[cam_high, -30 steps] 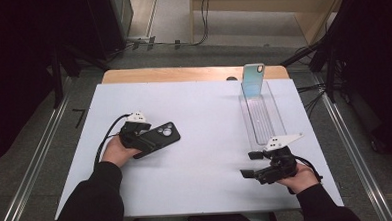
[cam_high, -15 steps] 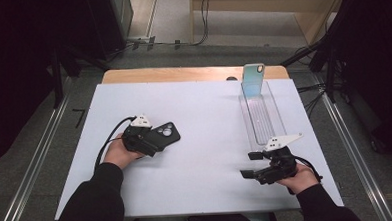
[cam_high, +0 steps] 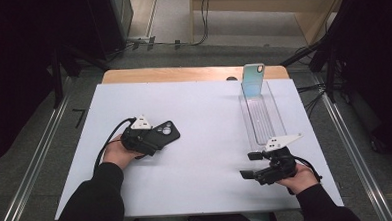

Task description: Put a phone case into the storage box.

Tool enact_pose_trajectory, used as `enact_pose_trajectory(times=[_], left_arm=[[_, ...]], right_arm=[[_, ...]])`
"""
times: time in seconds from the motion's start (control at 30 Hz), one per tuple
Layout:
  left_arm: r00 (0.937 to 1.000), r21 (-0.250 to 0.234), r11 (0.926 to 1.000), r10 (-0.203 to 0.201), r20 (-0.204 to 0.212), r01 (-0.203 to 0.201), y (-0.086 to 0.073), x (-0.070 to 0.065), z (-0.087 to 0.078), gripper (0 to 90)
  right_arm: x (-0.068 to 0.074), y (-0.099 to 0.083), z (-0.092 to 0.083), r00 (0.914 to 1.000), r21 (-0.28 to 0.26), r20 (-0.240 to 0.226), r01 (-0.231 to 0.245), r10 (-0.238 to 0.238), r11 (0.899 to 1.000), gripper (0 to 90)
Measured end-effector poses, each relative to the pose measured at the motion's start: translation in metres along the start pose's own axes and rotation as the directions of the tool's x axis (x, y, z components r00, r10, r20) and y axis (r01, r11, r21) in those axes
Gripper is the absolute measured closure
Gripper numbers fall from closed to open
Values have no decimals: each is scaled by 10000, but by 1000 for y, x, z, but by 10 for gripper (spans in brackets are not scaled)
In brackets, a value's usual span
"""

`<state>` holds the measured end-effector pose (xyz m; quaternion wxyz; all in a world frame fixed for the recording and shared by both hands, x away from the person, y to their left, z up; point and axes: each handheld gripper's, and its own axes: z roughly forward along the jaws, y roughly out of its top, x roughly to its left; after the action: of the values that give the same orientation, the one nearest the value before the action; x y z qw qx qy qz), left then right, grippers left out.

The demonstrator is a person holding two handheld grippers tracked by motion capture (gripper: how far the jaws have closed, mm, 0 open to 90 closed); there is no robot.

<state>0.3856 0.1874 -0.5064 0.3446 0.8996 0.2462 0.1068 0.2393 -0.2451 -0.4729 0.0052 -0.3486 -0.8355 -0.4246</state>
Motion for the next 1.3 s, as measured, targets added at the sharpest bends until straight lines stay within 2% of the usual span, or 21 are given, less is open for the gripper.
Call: enact_pose_trajectory(times=[0.17, 0.33, 0.4, 0.47, 0.67, 0.87, 0.97, 1.17, 1.3], left_arm=[[10000, 24, 10000, -80, 43, 80, 1, 1, -1, 146], [9992, 32, 9994, -356, 183, 356, 3, 2, -4, 149], [9994, -44, 9995, -298, 185, 299, 4, 2, -6, 148], [9984, -181, 9987, -476, 304, 481, 5, 2, -9, 148], [9963, -366, 9977, -544, 666, 569, 14, -4, -17, 148], [9945, -568, 9972, -428, 953, 483, 26, -15, -27, 149], [9918, -588, 9962, -569, 1144, 640, 31, -21, -30, 149], [9820, -415, 9911, -1188, 1471, 1261, 39, -31, -37, 149], [9758, -398, 9872, -1460, 1629, 1543, 43, -39, -40, 148]], right_arm=[[0, 0, 0, 10000, 0, -7, -11, 11, 10000, 211], [1, 0, 0, 10000, -17, -11, -26, 26, 10000, 211], [1, 0, 0, 10000, -17, -7, -4, 4, 10000, 211], [1, 0, 0, 10000, -21, 12, 7, -7, 10000, 211], [1, 1, -1, 10000, -39, 43, 22, -21, 10000, 211], [1, 1, -1, 10000, -60, 50, 75, -75, 10000, 211], [1, 1, -1, 10000, -74, 51, 83, -82, 9999, 211], [2, 1, -1, 9999, -135, 51, 115, -115, 9998, 211], [3, 1, 0, 10000, -73, -61, -75, 75, 9999, 210]])
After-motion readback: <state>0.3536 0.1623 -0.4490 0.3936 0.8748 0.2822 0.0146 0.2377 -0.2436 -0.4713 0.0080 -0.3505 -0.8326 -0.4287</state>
